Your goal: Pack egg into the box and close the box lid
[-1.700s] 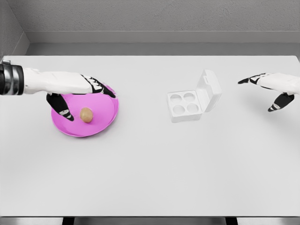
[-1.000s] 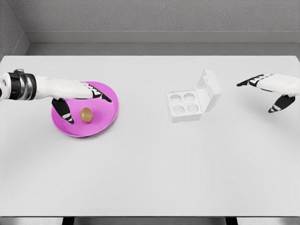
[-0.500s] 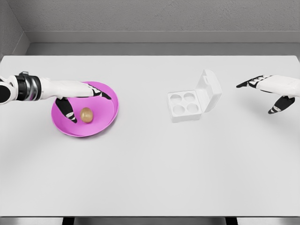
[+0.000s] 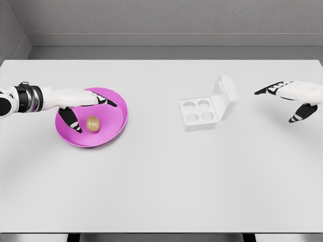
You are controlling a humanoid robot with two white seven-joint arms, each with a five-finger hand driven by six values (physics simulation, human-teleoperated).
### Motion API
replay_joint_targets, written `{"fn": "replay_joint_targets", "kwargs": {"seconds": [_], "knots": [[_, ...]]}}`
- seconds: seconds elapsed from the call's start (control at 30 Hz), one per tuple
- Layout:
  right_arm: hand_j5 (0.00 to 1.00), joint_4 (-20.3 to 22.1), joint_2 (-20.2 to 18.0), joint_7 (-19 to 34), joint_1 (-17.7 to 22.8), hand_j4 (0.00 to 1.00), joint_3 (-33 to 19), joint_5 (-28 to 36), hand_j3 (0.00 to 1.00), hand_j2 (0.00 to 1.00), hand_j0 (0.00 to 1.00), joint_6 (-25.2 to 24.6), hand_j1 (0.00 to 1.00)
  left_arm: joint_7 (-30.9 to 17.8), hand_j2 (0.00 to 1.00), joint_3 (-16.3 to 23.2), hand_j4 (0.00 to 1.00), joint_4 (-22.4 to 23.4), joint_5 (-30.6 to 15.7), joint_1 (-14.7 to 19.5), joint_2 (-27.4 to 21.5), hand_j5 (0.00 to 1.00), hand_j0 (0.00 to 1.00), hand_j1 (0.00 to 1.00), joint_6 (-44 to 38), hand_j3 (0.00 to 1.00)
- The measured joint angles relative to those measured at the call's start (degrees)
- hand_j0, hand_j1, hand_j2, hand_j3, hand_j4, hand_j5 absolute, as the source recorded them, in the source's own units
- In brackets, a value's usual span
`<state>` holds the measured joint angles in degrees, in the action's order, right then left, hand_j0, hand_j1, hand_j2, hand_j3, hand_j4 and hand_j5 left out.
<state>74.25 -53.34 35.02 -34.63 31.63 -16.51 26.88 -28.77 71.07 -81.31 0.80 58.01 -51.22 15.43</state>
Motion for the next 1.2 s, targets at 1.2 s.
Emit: {"fn": "replay_joint_targets", "kwargs": {"seconds": [1.2], "knots": [[1.00,-3.28,2.76,0.00,-0.62,1.00,1.35,-0.09,1.00,1.00,1.00,-0.05,1.00,0.17,1.00,-0.04,1.00,4.68,0.78,-2.02,3.37,1.00,1.00,1.00,0.01,1.00]]}}
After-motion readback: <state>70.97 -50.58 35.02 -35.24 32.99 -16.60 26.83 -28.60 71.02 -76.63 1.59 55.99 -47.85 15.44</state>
